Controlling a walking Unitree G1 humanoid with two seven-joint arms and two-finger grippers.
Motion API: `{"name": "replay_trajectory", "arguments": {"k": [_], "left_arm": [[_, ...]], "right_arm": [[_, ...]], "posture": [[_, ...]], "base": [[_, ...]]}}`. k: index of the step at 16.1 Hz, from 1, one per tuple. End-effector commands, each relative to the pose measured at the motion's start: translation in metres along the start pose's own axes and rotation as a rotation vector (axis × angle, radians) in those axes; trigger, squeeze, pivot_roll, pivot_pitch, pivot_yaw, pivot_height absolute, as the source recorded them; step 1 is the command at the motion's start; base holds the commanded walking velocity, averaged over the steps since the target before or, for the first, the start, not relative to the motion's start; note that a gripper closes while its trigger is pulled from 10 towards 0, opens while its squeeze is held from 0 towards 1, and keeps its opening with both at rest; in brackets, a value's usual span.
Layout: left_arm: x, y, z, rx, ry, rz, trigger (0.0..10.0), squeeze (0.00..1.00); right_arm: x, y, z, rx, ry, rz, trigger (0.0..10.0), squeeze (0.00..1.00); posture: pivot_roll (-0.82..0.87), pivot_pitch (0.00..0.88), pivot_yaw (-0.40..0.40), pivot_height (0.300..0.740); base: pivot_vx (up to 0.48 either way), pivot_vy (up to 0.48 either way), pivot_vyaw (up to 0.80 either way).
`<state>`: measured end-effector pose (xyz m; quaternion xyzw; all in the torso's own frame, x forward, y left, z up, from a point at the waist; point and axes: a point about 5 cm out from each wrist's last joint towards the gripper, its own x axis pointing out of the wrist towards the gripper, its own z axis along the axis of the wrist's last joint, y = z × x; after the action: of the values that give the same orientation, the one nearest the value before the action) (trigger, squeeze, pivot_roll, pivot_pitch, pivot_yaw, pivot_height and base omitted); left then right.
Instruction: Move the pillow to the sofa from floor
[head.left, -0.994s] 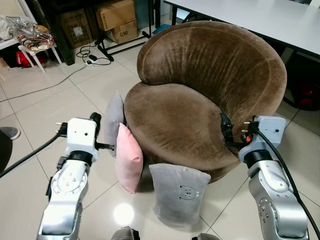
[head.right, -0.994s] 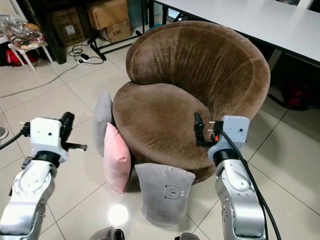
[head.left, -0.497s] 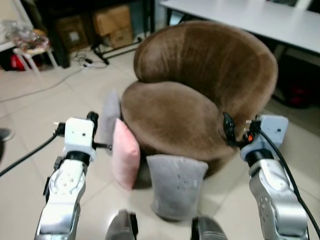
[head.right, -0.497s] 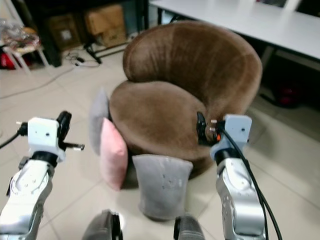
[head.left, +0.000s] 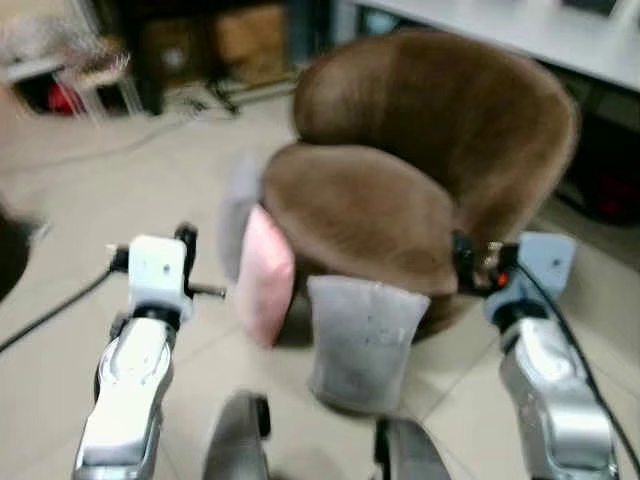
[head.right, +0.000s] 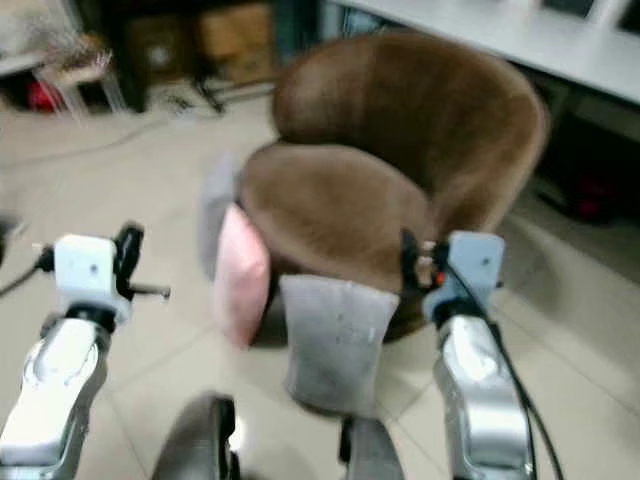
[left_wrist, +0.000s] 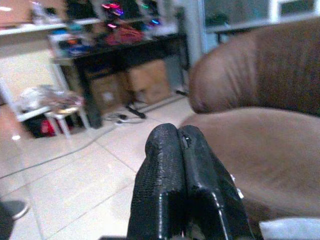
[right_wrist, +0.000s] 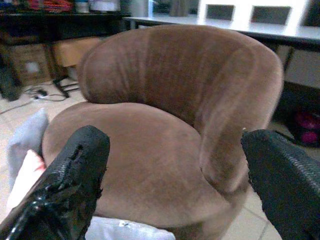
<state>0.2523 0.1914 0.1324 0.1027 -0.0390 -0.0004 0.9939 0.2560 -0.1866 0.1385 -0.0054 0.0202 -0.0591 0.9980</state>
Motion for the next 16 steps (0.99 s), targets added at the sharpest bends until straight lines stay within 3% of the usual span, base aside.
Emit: {"name": "replay_trajectory", "arguments": {"k": [1,3,9,12,16], "left_arm": [[-0.0005,-0.0004,-0.0008,0.002,0.007,-0.007,10.0,0.0],[-0.0008,-0.0001,-0.002,-0.009,0.017,0.015,10.0,0.0],[-0.0007,0.0004,-0.0032,-0.008,0.019,0.037,10.0,0.0],[-0.0015,-0.0008,-0.0018,-0.027,0.001,0.012,10.0,0.0],[-0.002,-0.0012,-0.0013,-0.04,0.001,0.012,10.0,0.0]], "right_arm": [[0.0003,-0.0007,-0.0008,-0.002,0.015,-0.017,10.0,0.0],[0.0008,0.0007,-0.0012,-0.003,0.016,-0.008,10.0,0.0],[0.0003,0.001,0.0011,-0.002,0.009,-0.004,10.0,0.0],[0.0,0.0012,0.0023,0.004,0.007,0.002,10.0,0.0],[0.0006,0.0006,0.0038,0.0,-0.002,0.009,10.0,0.0]], "posture": [[-0.11,0.075,0.003,0.645],[-0.11,0.078,-0.001,0.64],[-0.12,0.081,-0.006,0.57],[-0.12,0.082,-0.01,0.57],[-0.12,0.084,-0.012,0.57]], "base": [[0.281,0.0,0.0],[0.0,0.0,0.0],[0.0,0.0,0.0],[0.0,0.0,0.0],[0.307,0.0,0.0]]}}
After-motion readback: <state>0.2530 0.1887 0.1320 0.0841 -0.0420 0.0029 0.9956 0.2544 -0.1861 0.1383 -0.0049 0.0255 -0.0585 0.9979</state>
